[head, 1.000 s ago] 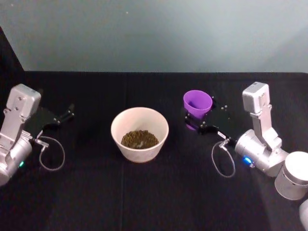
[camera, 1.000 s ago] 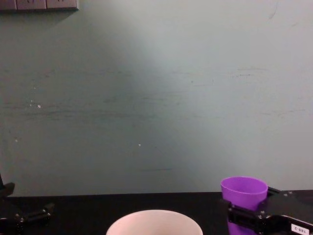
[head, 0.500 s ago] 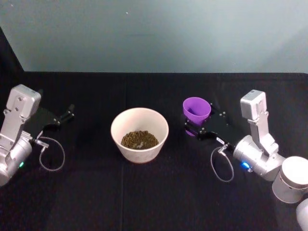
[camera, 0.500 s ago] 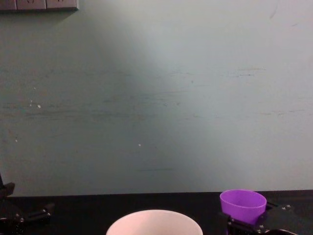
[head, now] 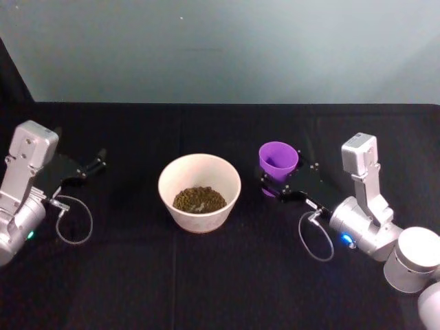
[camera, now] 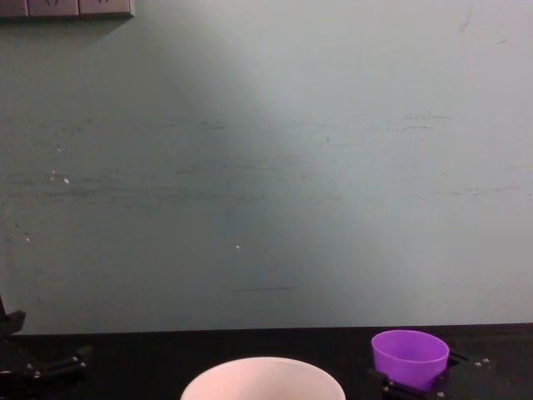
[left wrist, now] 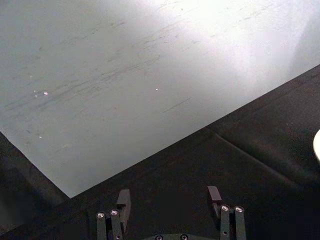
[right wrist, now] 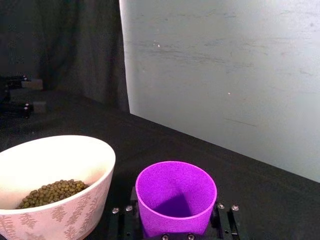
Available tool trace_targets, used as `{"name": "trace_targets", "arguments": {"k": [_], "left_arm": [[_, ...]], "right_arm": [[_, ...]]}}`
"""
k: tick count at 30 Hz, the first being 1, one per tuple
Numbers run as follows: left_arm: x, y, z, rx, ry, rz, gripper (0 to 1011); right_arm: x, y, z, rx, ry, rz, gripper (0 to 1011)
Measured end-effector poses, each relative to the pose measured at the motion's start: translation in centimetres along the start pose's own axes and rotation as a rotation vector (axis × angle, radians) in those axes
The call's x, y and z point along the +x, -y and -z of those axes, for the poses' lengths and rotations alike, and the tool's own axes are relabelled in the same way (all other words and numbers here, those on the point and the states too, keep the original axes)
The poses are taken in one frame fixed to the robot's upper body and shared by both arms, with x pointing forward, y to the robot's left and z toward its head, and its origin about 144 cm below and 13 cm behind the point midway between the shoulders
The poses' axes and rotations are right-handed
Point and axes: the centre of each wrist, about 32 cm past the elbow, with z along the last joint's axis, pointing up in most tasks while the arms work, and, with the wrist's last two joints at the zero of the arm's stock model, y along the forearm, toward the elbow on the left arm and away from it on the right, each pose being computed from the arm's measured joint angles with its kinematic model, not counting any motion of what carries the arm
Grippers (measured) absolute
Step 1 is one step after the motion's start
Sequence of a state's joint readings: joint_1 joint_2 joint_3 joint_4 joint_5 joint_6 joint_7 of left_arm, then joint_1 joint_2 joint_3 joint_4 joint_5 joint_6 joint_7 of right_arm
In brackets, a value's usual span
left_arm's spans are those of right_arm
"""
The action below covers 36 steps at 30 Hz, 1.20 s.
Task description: Pick up the cup and pour the mung beans from the cup into the bowl.
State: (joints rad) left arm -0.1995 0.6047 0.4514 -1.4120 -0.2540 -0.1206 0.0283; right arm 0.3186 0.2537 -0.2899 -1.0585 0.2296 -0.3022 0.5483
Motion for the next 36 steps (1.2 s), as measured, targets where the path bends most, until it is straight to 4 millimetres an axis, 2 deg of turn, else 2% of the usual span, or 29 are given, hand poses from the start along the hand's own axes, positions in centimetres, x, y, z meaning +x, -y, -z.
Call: {"name": "trace_targets", "arguments": {"k": [6, 11, 22, 26, 31, 36], "left_arm": [[0.0, 0.0, 0.0, 0.000, 0.000, 0.000, 1000], [0.0, 0.0, 0.0, 0.000, 0.000, 0.000, 1000], [0.0, 0.0, 0.0, 0.000, 0.000, 0.000, 1000], [0.0, 0.0, 0.0, 0.000, 0.000, 0.000, 1000], [0.0, 0.0, 0.0, 0.000, 0.000, 0.000, 1000], [0.0, 0.0, 0.0, 0.000, 0.000, 0.000, 1000]], "right_arm": [[0.0, 0.0, 0.0, -0.001, 0.002, 0.000, 918], [0.0, 0.0, -0.5, 0.012, 0.011, 0.002, 1002], [-0.1, 1.2, -4.1, 0.074, 0.053, 0.042, 1002], [0.4, 2.1, -5.5, 0.062, 0.057, 0.095, 1003], [1.4, 3.4, -6.2, 0.041, 0.055, 0.167, 1003], [2.2, 4.7, -5.7, 0.013, 0.031, 0.261, 1002]]}}
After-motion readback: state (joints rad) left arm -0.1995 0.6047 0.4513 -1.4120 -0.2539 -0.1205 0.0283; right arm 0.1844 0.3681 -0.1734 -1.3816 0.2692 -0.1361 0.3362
